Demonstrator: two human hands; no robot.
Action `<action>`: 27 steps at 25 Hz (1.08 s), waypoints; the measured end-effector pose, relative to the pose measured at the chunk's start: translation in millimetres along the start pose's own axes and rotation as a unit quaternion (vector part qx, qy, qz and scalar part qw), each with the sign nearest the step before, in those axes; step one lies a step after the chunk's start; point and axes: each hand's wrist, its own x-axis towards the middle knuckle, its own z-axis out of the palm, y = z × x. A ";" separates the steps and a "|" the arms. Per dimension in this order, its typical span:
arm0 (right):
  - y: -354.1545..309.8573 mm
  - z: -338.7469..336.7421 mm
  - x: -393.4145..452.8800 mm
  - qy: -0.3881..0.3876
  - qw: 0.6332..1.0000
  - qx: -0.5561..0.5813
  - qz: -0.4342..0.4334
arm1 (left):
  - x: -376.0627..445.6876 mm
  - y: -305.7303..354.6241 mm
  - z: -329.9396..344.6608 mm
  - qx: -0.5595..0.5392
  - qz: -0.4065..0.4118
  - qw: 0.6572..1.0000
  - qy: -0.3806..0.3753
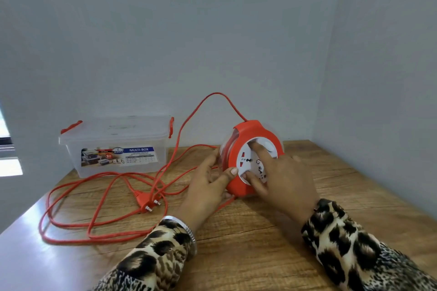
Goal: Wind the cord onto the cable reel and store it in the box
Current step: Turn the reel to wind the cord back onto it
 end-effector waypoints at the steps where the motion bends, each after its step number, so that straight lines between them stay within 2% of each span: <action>1: -3.9 -0.2 -1.7 0.007 0.999 0.019 0.029 | -0.2 0.3 2.9 0.002 0.001 1.000 0.004; 4: -9.8 -0.7 -3.0 -0.042 0.982 0.125 0.137 | 0.2 1.3 8.5 0.002 0.009 1.000 0.009; 7: -10.1 0.6 -2.7 -0.111 0.939 0.253 0.204 | -0.7 2.1 12.0 0.002 0.020 1.000 0.015; 8: -9.5 -0.7 -1.0 -0.131 0.903 0.322 0.252 | -1.1 1.9 13.9 0.001 0.023 1.000 0.019; 9: -8.1 -1.8 0.7 -0.153 0.841 0.412 0.314 | -1.5 1.5 16.6 -0.001 0.026 0.999 0.024; 11: -6.7 -2.6 3.7 -0.188 0.667 0.594 0.409 | -1.6 0.7 21.7 -0.002 0.022 0.999 0.039; 12: -6.4 -3.2 4.7 -0.196 0.602 0.647 0.424 | -1.4 0.8 23.7 -0.005 0.017 0.999 0.042; 13: -5.8 -4.0 4.4 -0.195 0.568 0.677 0.425 | -0.7 0.1 24.6 -0.010 0.013 0.999 0.040; 14: -4.0 -4.0 3.9 -0.191 0.559 0.689 0.420 | 0.6 -1.0 24.6 -0.011 0.011 0.999 0.034; 15: -2.1 -5.7 4.2 -0.190 0.573 0.680 0.416 | 1.5 -2.2 23.3 -0.006 0.011 0.999 0.030; 16: -0.2 -7.4 4.2 -0.198 0.616 0.642 0.411 | 2.2 -3.1 21.4 0.003 0.012 0.999 0.031; 17: 2.2 -9.9 3.9 -0.210 0.687 0.571 0.397 | 2.6 -4.0 18.8 0.013 0.011 0.999 0.034; 19: 10.8 -11.6 1.6 -0.184 0.862 0.358 0.310 | 4.6 -5.2 13.4 0.024 0.004 0.999 0.037; 20: 15.1 -11.5 -0.1 -0.136 0.926 0.269 0.228 | 6.2 -5.3 10.9 0.027 -0.001 0.999 0.033; 21: 19.1 -12.5 -0.6 -0.090 0.961 0.222 0.141 | 7.7 -5.3 8.7 0.027 -0.006 0.999 0.025; 22: 22.3 -14.5 0.2 -0.065 0.974 0.208 0.058 | 8.8 -4.6 6.4 0.025 -0.008 1.000 0.015; 24: 25.8 -17.9 2.8 -0.066 0.977 0.191 -0.075 | 10.4 -1.4 -1.5 0.026 -0.009 1.000 -0.006; 27: 24.5 -14.7 5.6 -0.117 0.976 0.094 -0.160 | 11.6 4.4 -15.6 0.031 -0.014 0.999 -0.041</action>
